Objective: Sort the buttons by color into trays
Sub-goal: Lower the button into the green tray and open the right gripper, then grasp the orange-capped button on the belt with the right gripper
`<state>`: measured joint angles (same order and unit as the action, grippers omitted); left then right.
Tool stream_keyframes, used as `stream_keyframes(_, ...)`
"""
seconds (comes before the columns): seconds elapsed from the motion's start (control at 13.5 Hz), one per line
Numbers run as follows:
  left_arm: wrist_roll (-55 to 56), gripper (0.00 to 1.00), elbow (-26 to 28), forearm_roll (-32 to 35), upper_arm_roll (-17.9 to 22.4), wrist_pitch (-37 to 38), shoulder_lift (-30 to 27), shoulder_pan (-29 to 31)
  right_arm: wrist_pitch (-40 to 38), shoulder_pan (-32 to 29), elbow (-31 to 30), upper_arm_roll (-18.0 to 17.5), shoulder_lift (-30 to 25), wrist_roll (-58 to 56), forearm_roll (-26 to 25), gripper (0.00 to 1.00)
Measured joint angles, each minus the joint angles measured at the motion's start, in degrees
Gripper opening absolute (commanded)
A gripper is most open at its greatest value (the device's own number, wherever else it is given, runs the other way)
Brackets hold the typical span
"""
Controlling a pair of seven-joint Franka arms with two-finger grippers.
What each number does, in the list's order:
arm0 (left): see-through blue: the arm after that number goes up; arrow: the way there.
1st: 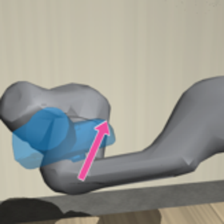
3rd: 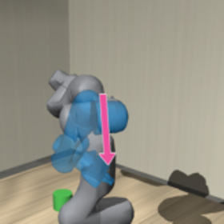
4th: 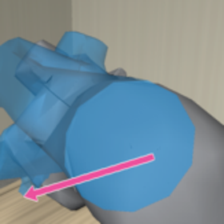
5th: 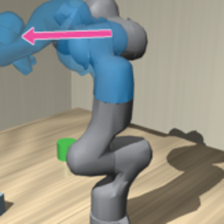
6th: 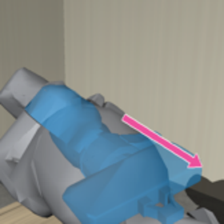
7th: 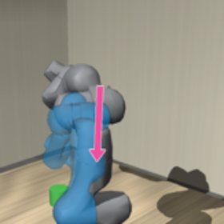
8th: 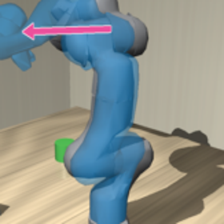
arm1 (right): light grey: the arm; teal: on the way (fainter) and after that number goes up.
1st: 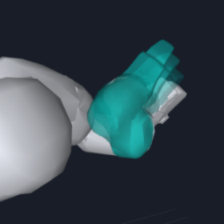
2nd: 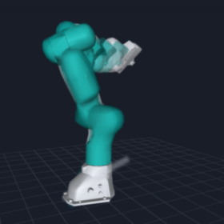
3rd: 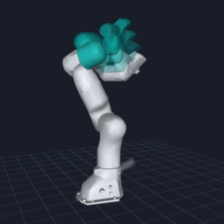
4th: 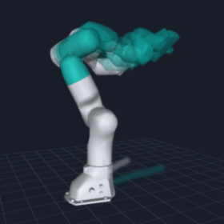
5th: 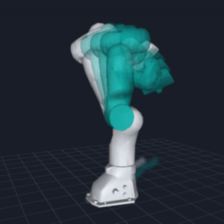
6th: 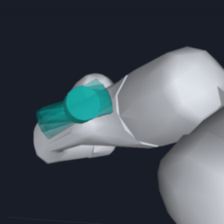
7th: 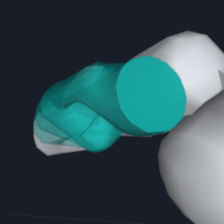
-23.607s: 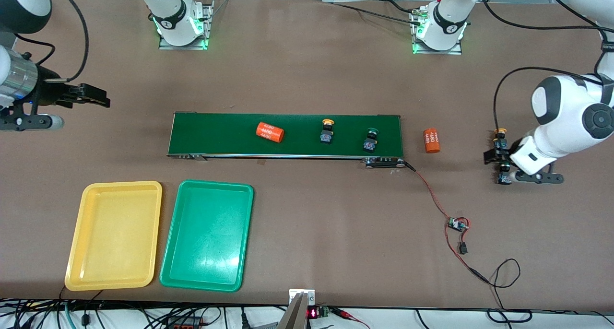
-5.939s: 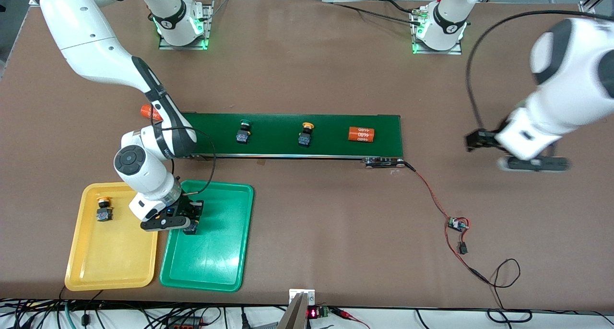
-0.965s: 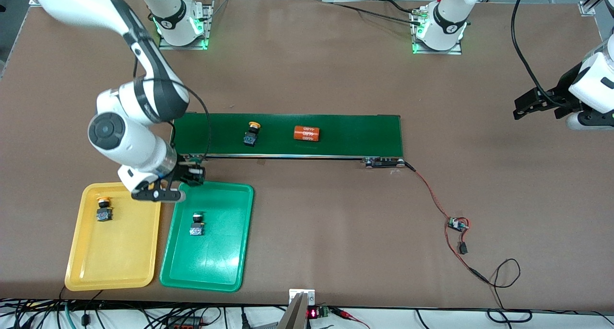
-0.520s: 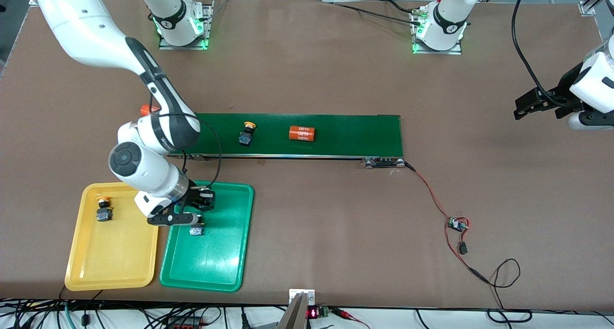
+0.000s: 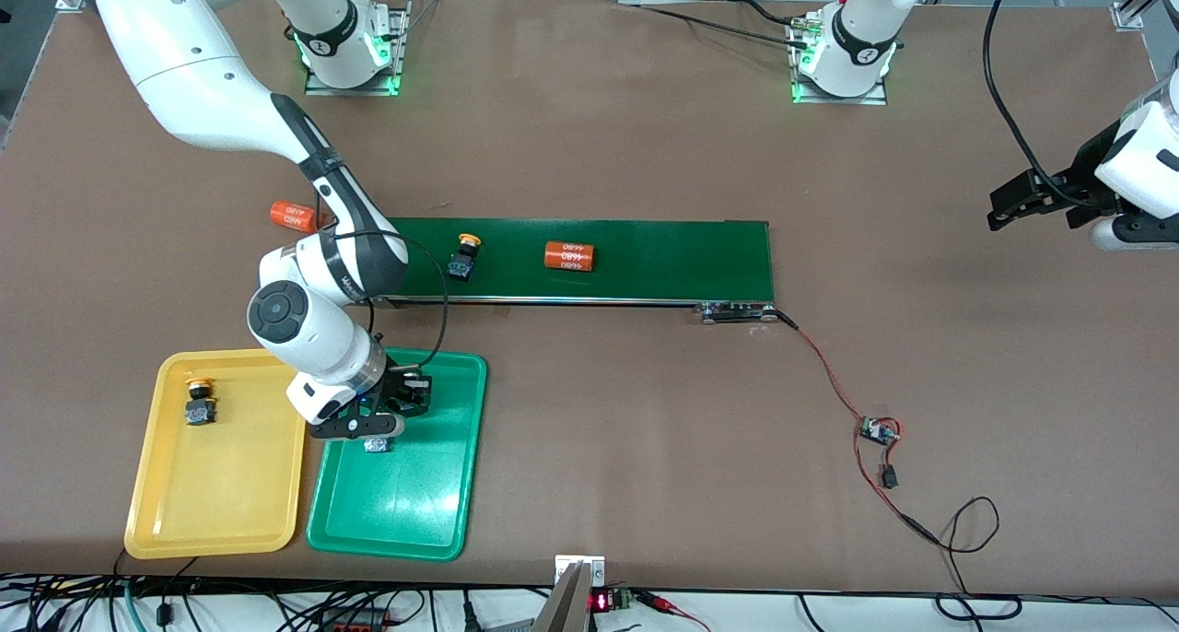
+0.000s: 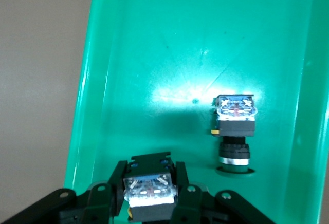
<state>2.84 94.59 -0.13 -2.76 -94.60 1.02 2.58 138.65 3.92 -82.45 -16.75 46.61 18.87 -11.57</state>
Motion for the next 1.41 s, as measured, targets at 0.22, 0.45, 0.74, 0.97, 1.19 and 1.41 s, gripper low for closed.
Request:
stream_keyframes(0.22,0.0,1.0,0.0,0.0,0.0,0.0,0.0,0.0,0.31,0.06,0.0,0.16,1.0,0.01,0.0,0.85)
stream_keyframes(0.45,0.0,1.0,0.0,0.0,0.0,0.0,0.0,0.01,1.77,0.06,0.01,0.34,1.46,0.01,0.0,0.99)
stream_keyframes(0.74,0.0,1.0,0.0,0.0,0.0,0.0,0.0,0.01,2.67,-0.1,0.2,0.43,1.47,0.01,0.0,1.0)
stream_keyframes(0.97,0.0,1.0,0.0,0.0,0.0,0.0,0.0,0.01,1.41,-0.39,-0.47,0.54,0.13,0.01,0.0,1.0)
stream_keyframes(1.19,0.0,1.0,0.01,0.0,0.0,0.0,0.0,0.01,-7.4,-1.44,-2.65,0.57,-4.42,1.28,0.04,1.0)
stream_keyframes(1.41,0.0,1.0,0.01,0.0,0.0,0.0,0.0,0.01,-15.5,-1.45,-6.84,0.19,-10.92,7.68,0.24,1.0)
